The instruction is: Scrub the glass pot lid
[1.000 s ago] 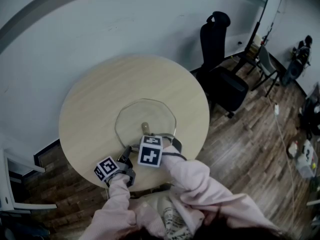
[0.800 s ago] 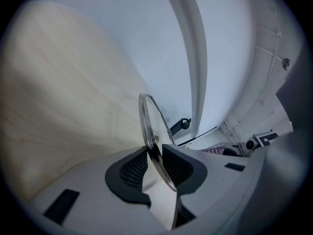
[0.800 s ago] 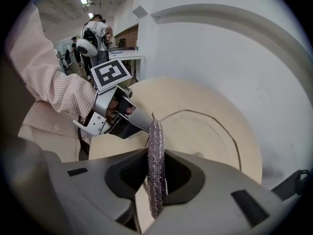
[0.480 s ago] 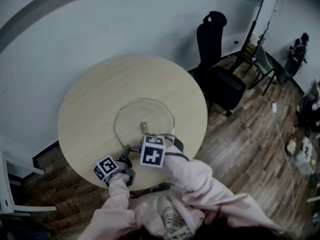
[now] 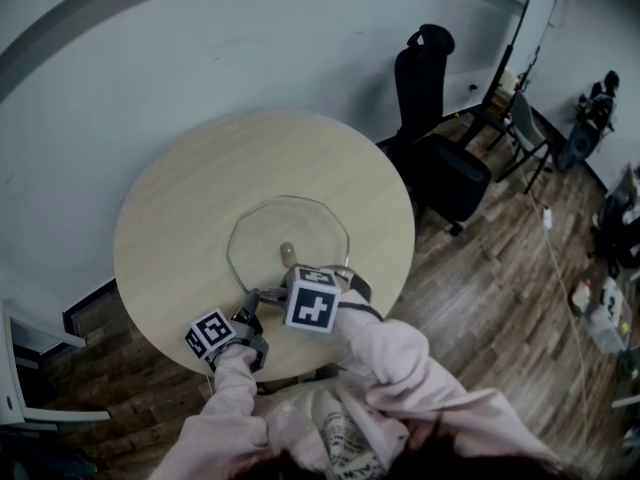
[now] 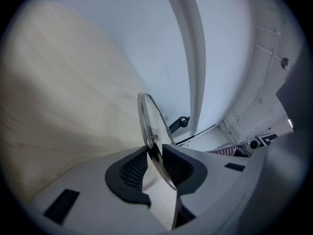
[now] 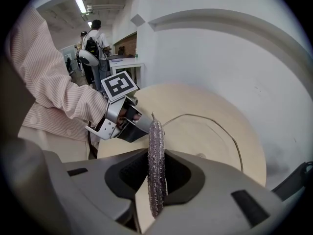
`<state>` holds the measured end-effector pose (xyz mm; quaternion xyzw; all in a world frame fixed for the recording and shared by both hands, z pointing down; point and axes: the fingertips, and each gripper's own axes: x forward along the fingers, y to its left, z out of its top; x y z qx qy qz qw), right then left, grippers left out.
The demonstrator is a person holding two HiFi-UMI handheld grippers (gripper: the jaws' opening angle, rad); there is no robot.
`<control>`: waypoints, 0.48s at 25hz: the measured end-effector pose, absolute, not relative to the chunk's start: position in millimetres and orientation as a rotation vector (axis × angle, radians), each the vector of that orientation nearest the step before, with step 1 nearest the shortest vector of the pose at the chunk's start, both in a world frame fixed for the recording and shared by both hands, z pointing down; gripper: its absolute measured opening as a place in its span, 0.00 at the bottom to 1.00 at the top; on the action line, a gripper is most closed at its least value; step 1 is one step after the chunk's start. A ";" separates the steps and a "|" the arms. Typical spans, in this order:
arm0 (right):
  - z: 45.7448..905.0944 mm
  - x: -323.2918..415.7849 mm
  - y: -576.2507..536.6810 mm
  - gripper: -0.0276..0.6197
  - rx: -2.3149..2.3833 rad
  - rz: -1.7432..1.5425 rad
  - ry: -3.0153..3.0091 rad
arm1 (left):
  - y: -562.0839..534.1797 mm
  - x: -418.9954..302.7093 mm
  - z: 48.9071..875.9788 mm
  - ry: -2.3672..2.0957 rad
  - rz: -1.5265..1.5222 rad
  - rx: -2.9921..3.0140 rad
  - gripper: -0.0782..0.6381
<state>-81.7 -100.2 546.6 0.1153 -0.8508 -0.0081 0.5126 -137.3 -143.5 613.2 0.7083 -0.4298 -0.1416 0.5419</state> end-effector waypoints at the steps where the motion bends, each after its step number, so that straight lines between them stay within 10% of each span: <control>1: 544.6 -79.2 -103.3 0.17 0.288 -0.016 -2.051 | -143.2 -137.1 613.1 -1.021 -0.334 1.682 0.25; 12: 519.7 -13.3 -190.3 0.17 0.504 -0.020 -2.026 | -140.9 -138.2 615.0 -1.053 -0.343 1.651 0.25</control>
